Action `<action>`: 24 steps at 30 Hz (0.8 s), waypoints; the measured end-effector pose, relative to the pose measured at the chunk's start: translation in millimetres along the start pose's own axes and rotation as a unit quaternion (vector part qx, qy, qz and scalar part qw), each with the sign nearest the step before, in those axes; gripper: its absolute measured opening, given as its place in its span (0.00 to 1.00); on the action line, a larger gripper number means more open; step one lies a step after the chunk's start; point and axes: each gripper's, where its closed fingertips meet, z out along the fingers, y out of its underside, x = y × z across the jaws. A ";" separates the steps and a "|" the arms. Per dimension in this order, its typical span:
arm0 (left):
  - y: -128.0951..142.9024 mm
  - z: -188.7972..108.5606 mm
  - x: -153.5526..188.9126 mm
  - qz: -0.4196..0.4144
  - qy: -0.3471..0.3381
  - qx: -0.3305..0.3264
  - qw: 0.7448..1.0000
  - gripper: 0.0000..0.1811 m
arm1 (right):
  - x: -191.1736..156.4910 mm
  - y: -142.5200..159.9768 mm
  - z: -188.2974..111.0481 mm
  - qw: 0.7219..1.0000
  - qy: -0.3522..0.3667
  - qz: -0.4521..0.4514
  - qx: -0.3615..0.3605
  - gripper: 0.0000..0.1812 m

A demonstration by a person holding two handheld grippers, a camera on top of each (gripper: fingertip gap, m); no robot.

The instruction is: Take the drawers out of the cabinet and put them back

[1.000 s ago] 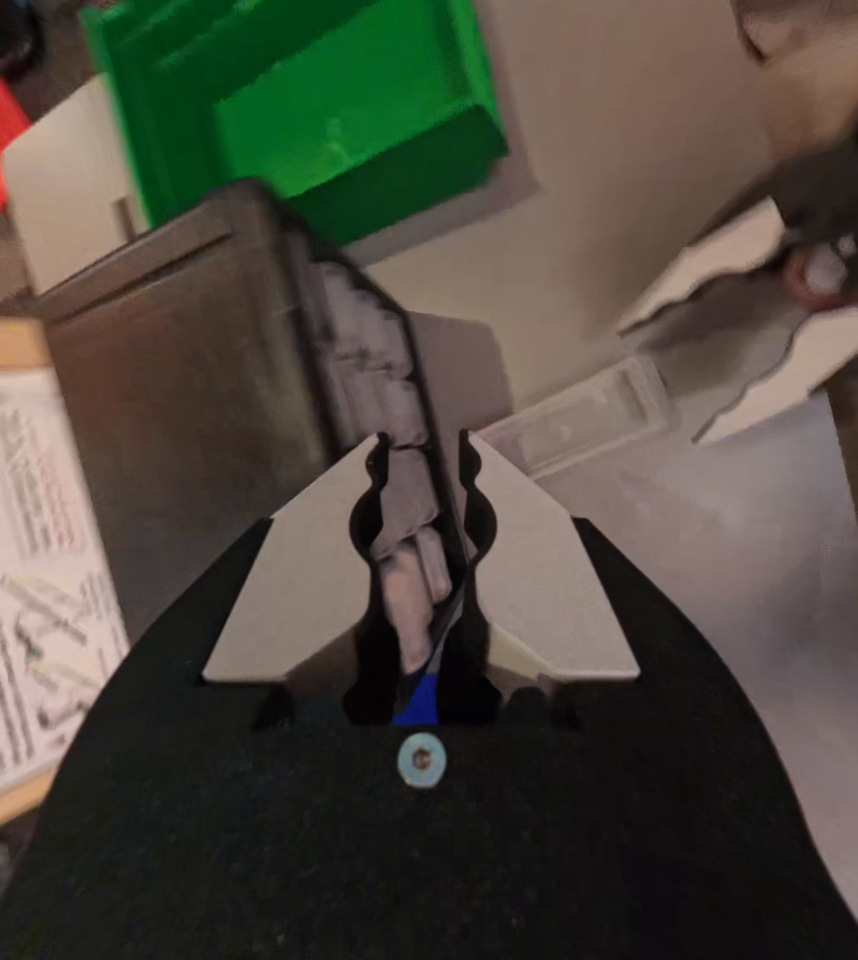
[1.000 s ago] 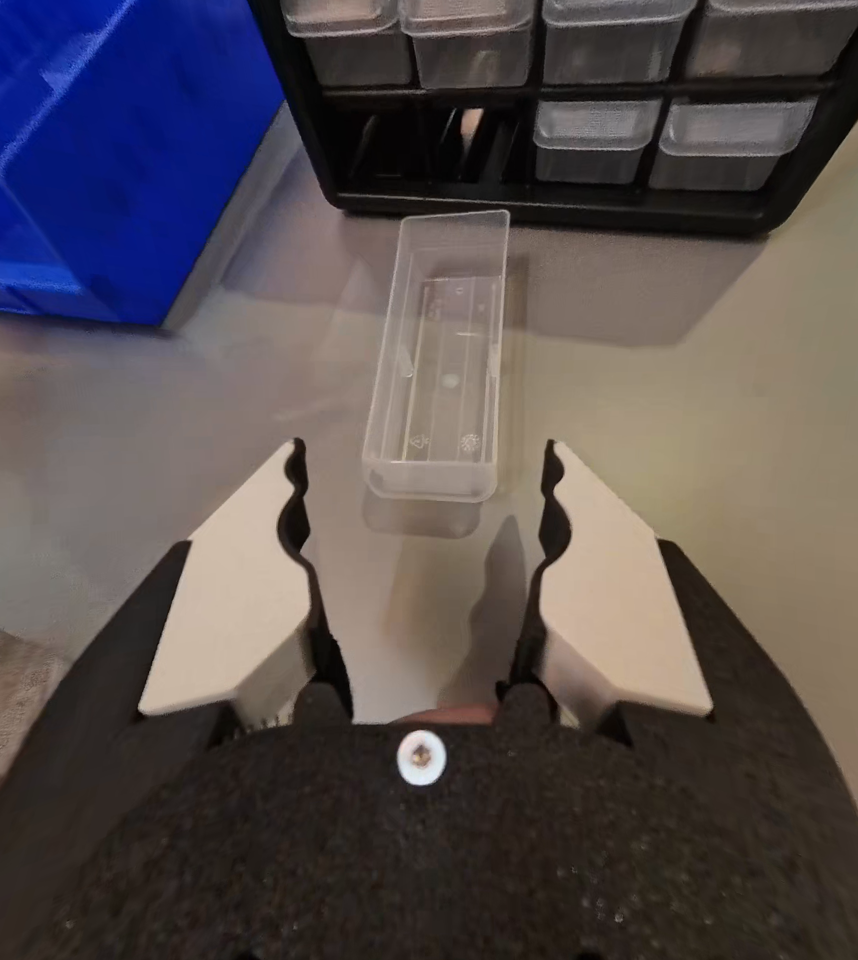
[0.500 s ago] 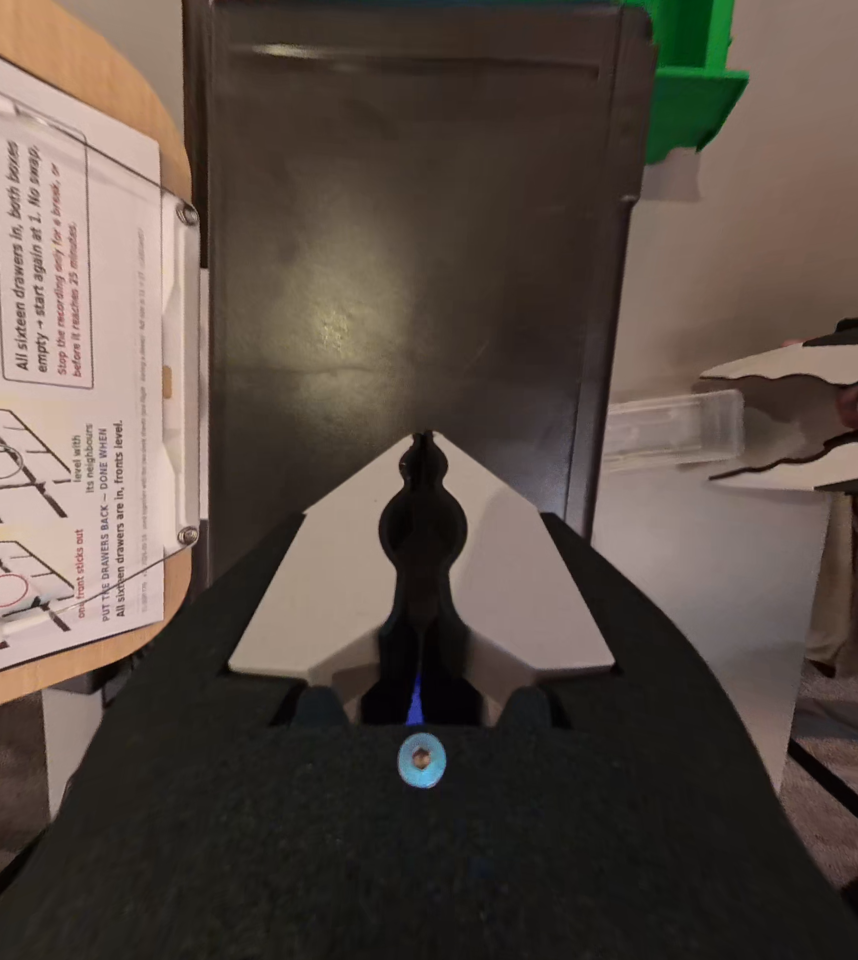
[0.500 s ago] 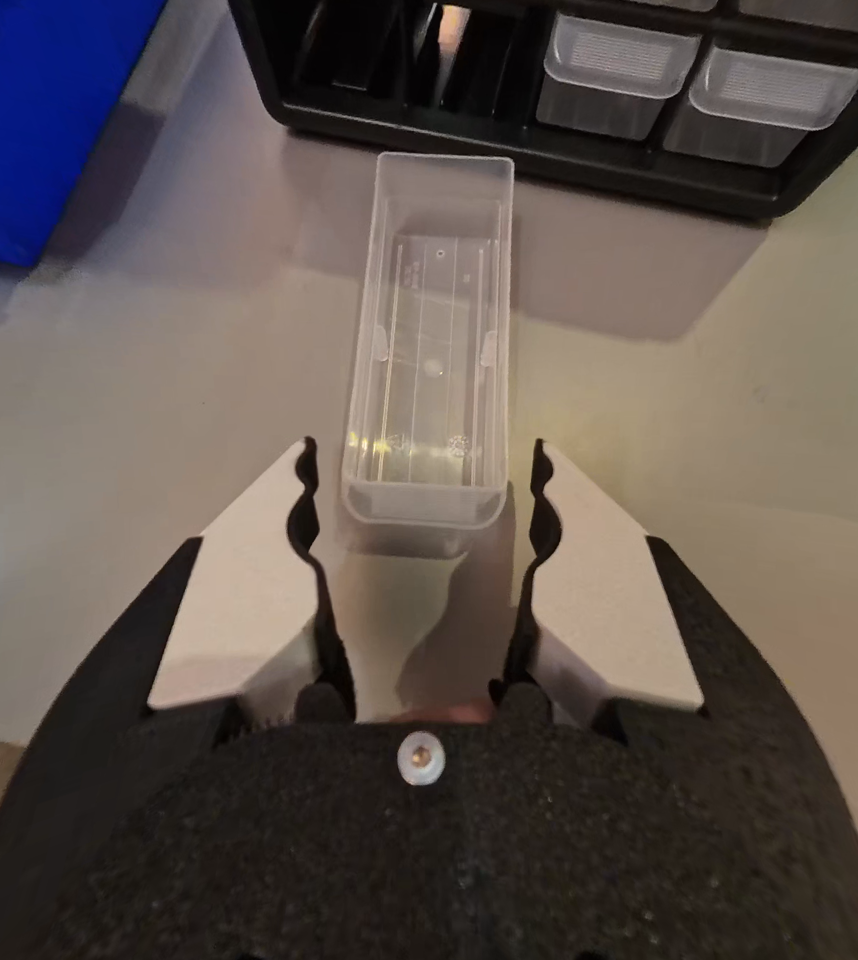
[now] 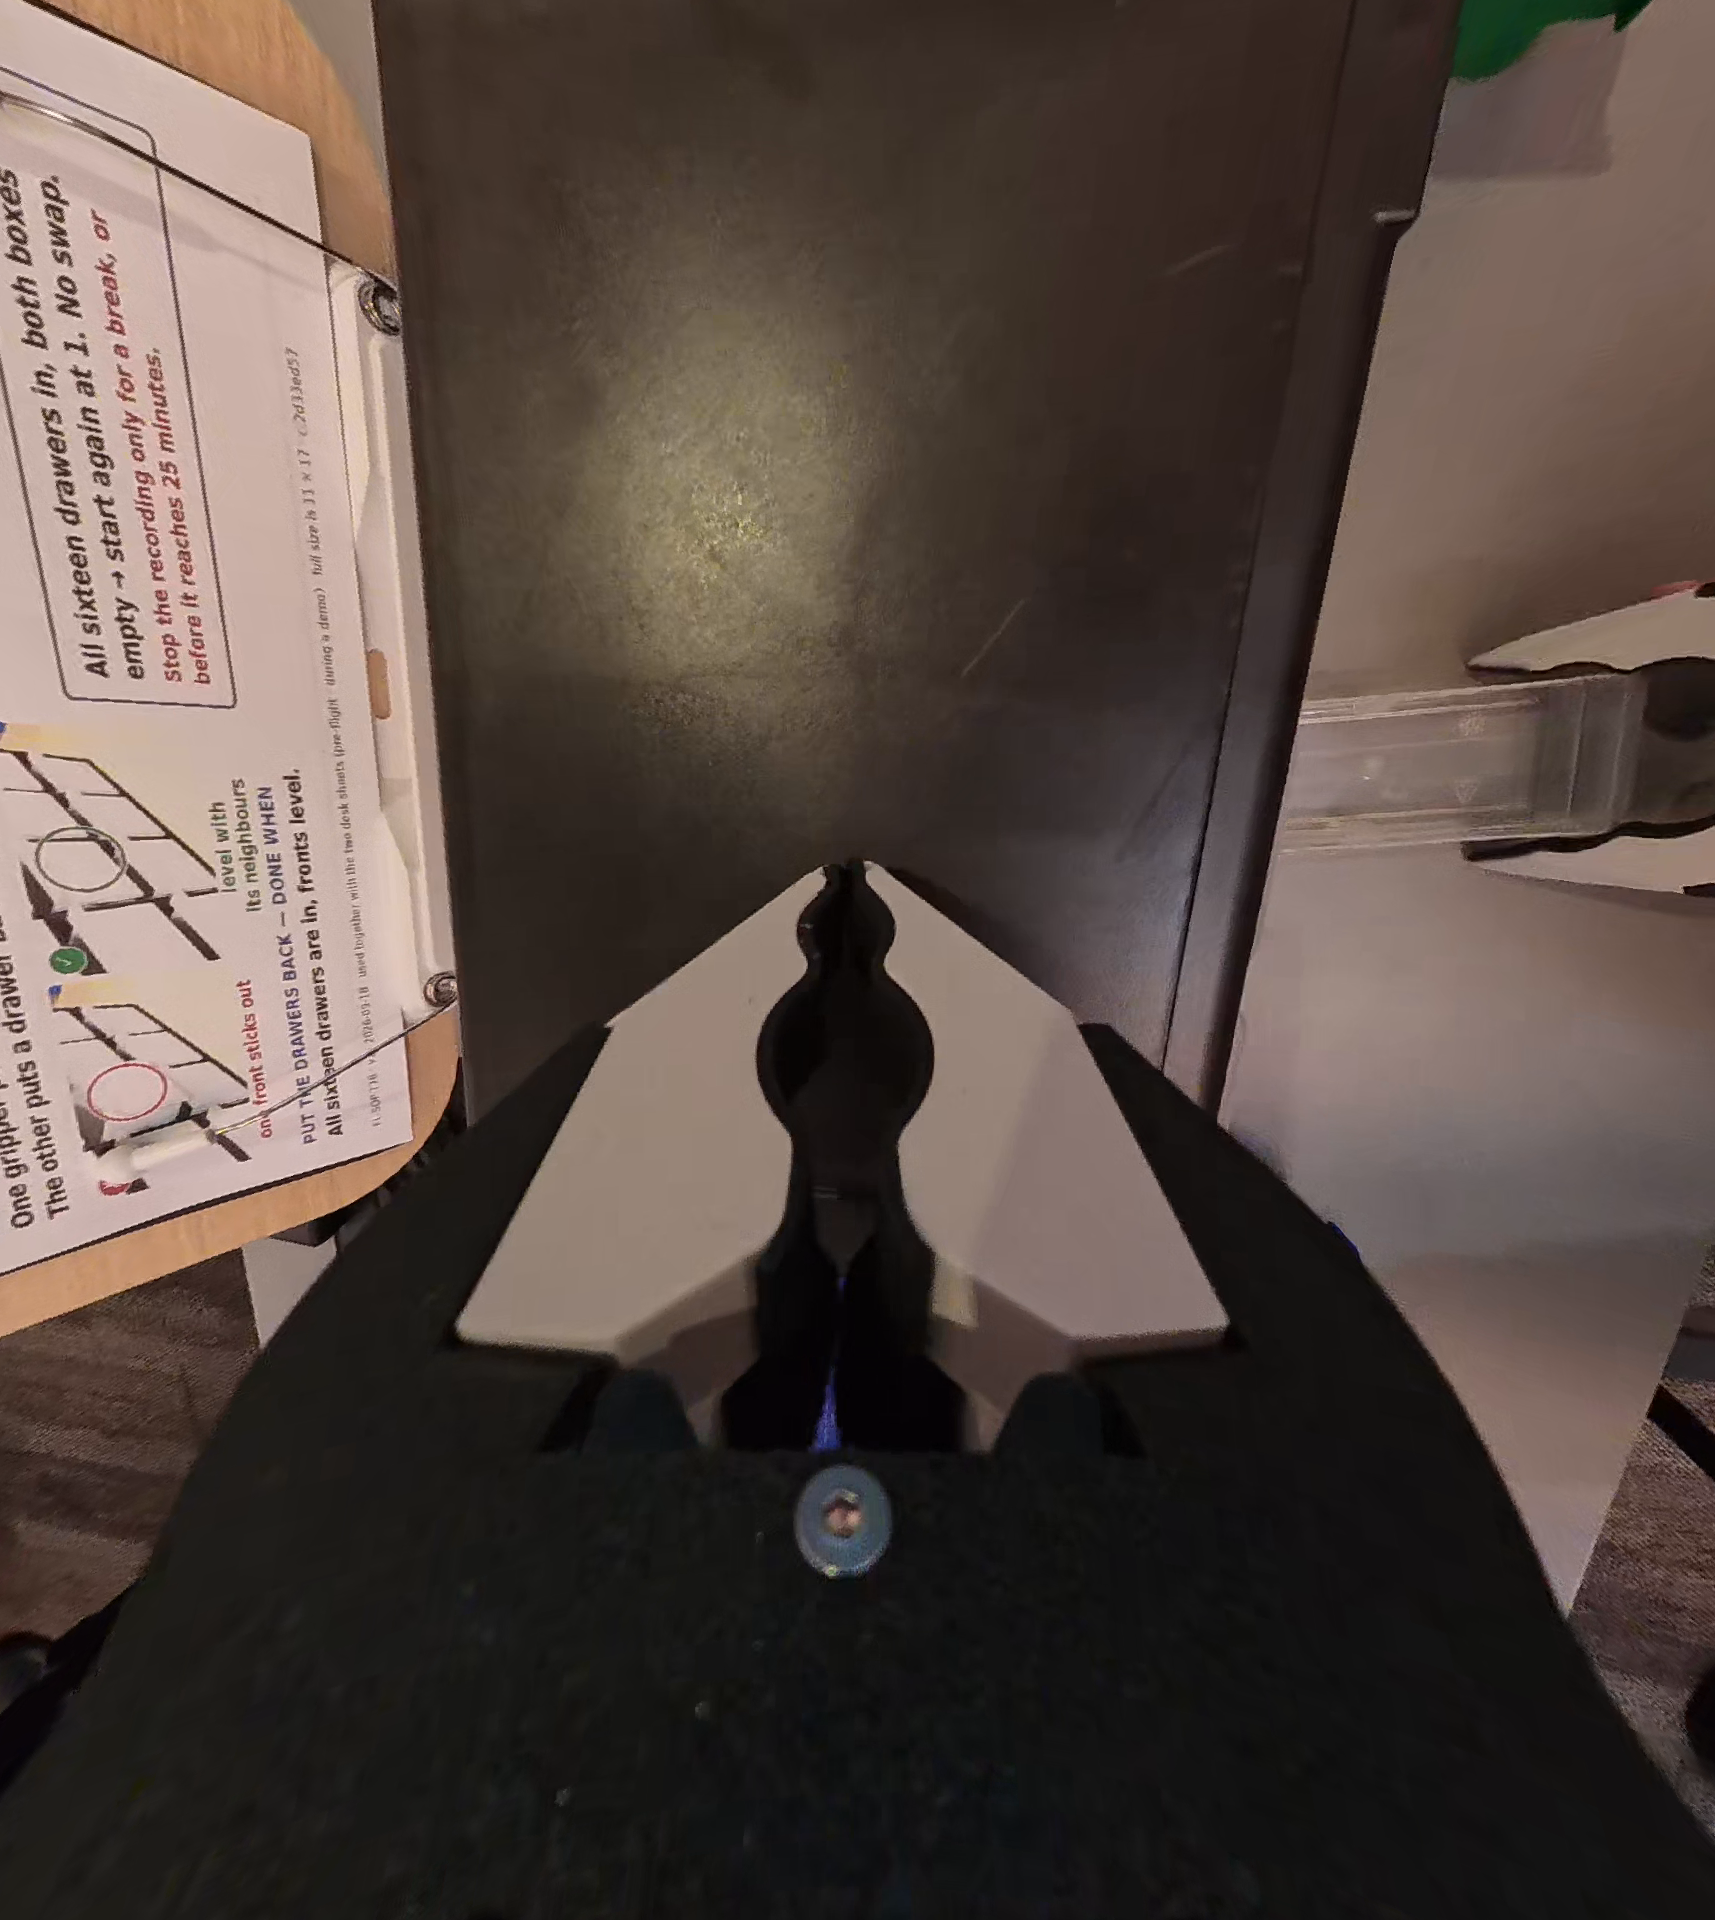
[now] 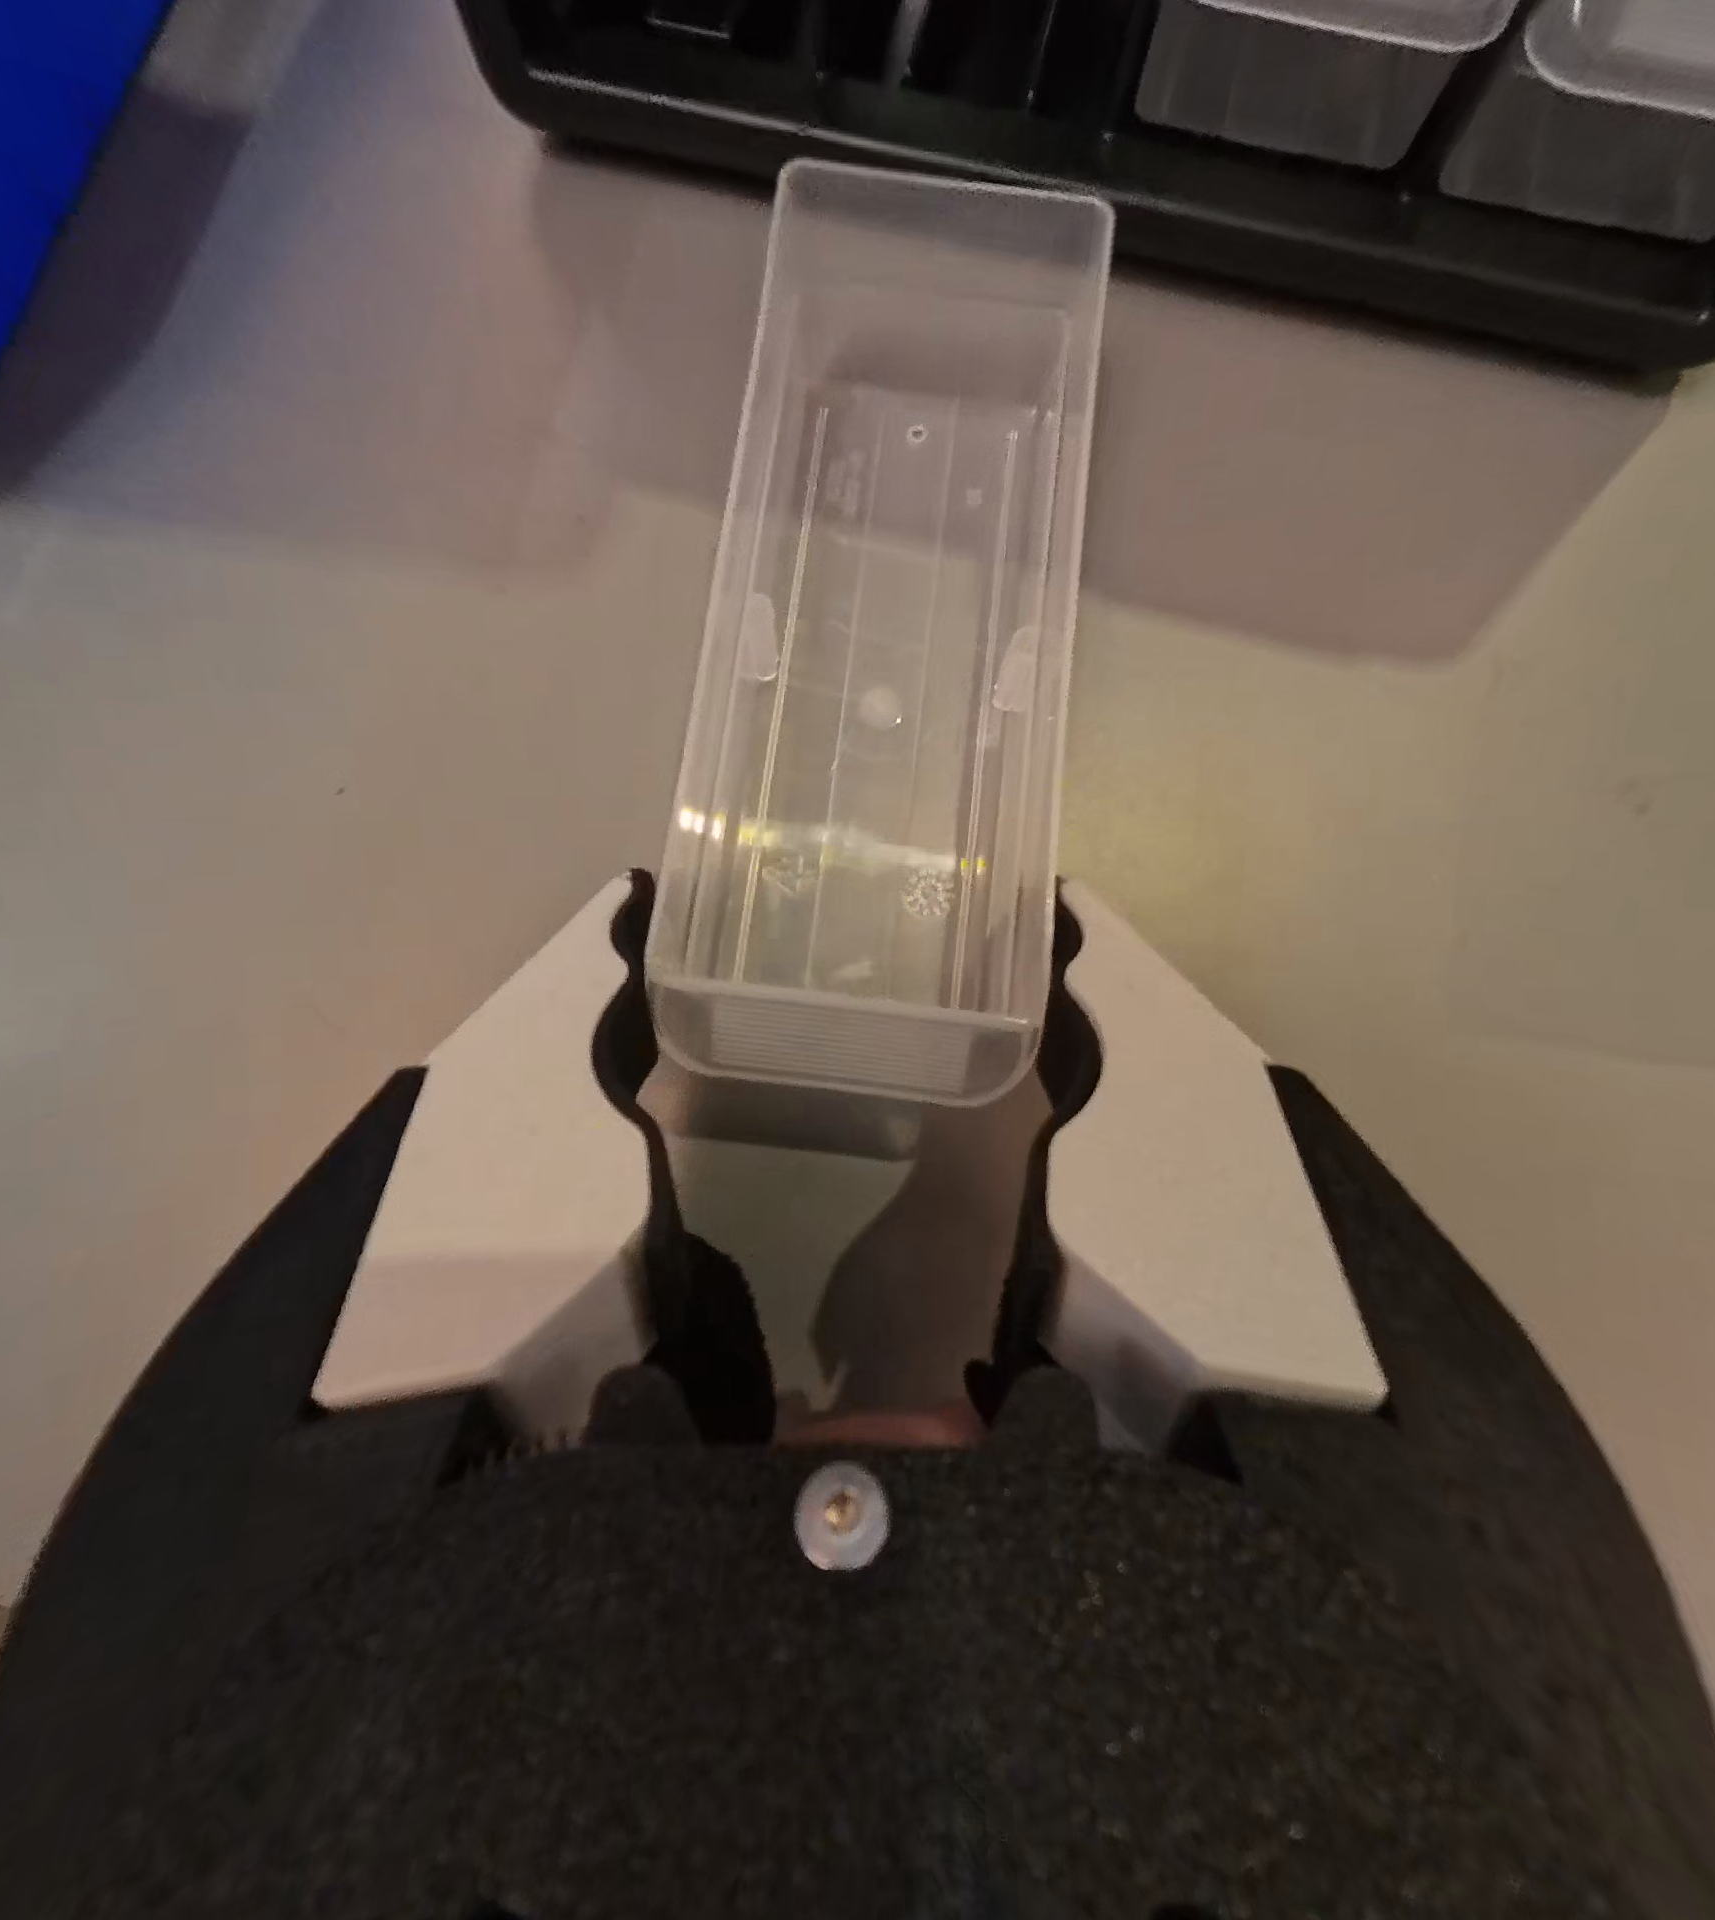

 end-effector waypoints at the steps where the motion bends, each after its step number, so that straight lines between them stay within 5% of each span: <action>1: -0.1 0.0 0.0 0.001 0.001 -0.002 1.000 0.00 | 0.7 0.2 -0.4 1.000 -0.002 0.008 -0.004 0.41; 15: -0.7 -0.1 0.2 -0.015 0.013 0.015 1.000 0.00 | -7.5 -72.6 -22.5 0.992 0.008 0.016 0.123 0.39; 24: -0.5 -0.1 0.2 -0.002 -0.001 -0.004 1.000 0.00 | 1.0 -83.9 -12.4 0.993 0.012 0.034 0.116 0.39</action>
